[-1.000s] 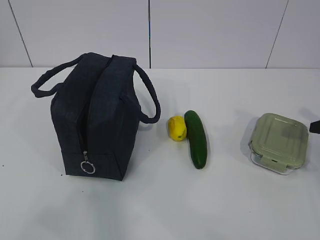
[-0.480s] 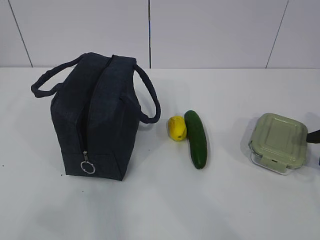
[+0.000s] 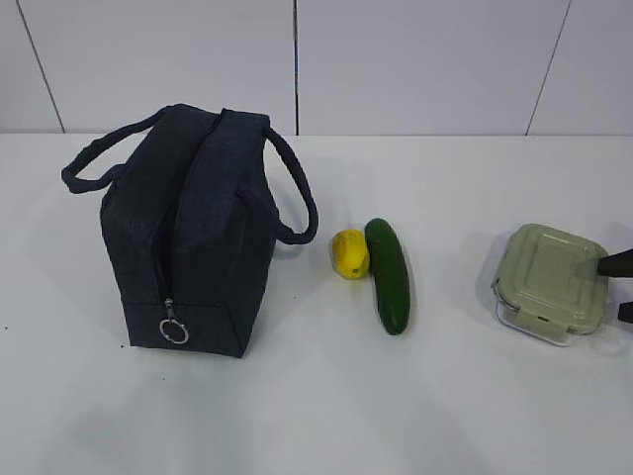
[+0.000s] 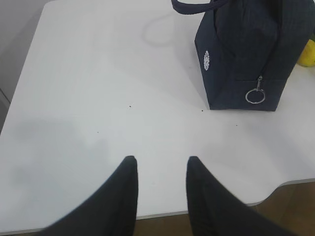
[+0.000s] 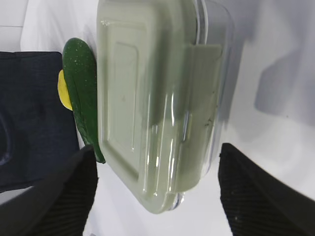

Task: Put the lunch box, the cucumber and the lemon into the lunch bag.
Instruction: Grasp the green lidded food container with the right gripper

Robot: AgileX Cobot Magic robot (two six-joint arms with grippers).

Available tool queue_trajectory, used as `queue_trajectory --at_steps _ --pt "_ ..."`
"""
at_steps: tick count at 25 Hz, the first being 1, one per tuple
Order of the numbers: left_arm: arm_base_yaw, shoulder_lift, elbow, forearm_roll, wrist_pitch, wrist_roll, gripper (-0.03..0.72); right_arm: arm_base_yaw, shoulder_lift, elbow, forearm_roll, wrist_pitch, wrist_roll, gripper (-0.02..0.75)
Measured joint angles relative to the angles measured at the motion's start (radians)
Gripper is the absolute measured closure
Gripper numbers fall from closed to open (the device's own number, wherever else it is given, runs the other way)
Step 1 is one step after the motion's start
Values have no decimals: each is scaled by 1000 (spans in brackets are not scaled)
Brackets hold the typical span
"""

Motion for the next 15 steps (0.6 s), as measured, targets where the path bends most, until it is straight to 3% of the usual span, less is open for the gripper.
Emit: queue_trajectory --at_steps 15 --pt "0 0 0 0 0 0 450 2 118 -2 154 40 -84 151"
